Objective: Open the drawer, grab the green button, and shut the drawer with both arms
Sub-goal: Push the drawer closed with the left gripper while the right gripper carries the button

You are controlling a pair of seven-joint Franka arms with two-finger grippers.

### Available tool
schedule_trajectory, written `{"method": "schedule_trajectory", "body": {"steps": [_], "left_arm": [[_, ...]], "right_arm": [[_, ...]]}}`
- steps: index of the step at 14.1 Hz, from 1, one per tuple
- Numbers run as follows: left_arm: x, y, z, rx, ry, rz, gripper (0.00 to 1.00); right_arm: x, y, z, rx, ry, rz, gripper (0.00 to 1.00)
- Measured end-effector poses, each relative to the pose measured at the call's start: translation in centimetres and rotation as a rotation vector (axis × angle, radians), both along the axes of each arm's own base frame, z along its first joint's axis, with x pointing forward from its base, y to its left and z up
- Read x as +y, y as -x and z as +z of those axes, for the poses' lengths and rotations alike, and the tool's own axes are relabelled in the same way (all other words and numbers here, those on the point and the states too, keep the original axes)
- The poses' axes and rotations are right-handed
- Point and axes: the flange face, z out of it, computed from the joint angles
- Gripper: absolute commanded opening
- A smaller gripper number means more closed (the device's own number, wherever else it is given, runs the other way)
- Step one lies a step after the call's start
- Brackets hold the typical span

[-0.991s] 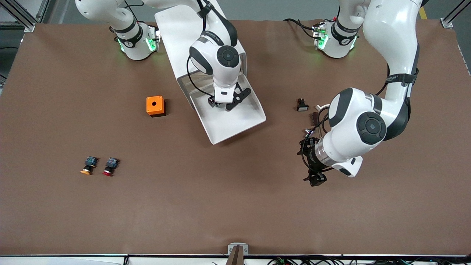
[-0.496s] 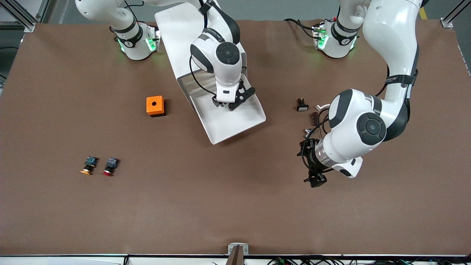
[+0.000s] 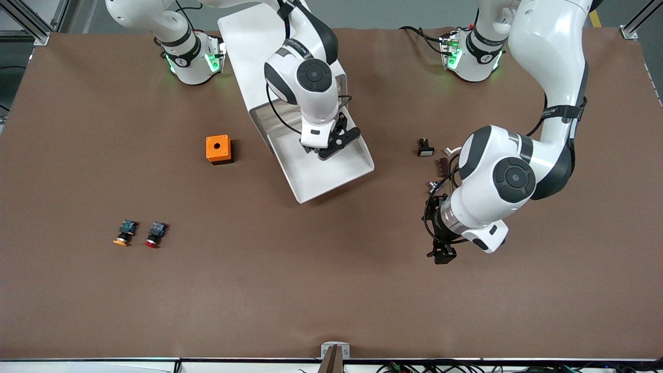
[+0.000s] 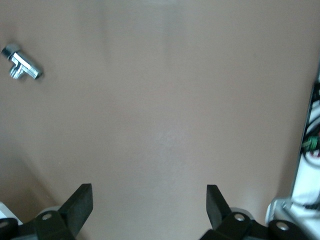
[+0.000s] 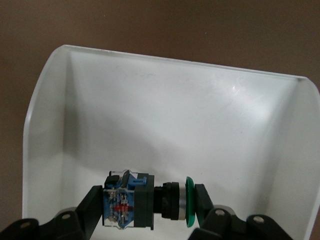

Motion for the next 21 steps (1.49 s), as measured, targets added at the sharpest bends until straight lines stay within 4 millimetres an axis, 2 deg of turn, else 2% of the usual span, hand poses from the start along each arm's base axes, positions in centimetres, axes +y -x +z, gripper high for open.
{"method": "schedule_trajectory", "body": {"steps": [2,4,6,8,10,12,15,17,19,21], "left_arm": [[-0.6,0.4,-0.3,-0.019,-0.016,-0.199,1.0],[-1.7,1.4,-1.8,-0.012,-0.038,-0.463,1.0],[-2.8,2.1,-3.7,0.003,-0.048,-0.671,1.0],[-3.2,2.3,-5.6,0.018,-0.049,-0.761,1.0],[-3.5,2.5,-7.5,0.033,-0.046,-0.851,1.0],[-4.0,2.8,-9.0,0.034,-0.041,-0.991,1.0],[-5.6,3.4,-10.0,0.02,-0.038,-1.081,1.0],[-7.4,4.2,-10.5,0.005,-0.039,-1.109,1.0],[-9.3,5.2,-11.3,0.006,-0.048,-1.145,1.0],[-10.9,6.2,-12.1,0.01,-0.084,-1.178,1.0]], "right_arm": [[-0.9,-1.2,0.7,0.011,0.009,-0.021,0.0],[-2.1,-3.0,2.1,0.026,0.02,-0.048,0.0],[-4.0,-5.1,3.1,0.039,0.029,-0.088,0.0],[-6.9,-7.3,3.3,0.063,0.048,-0.136,0.0],[-10.6,-10.0,3.7,0.077,0.058,-0.202,0.0],[-15.4,-12.8,4.1,0.09,0.072,-0.28,0.0],[-22.2,-15.6,5.3,0.086,0.115,-0.364,0.0],[-25.2,-16.7,5.9,0.059,0.152,-0.308,0.0],[-28.2,-18.1,6.0,0.045,0.139,-0.168,0.0],[-32.3,-19.8,6.0,0.017,0.106,-0.026,0.0]]}}
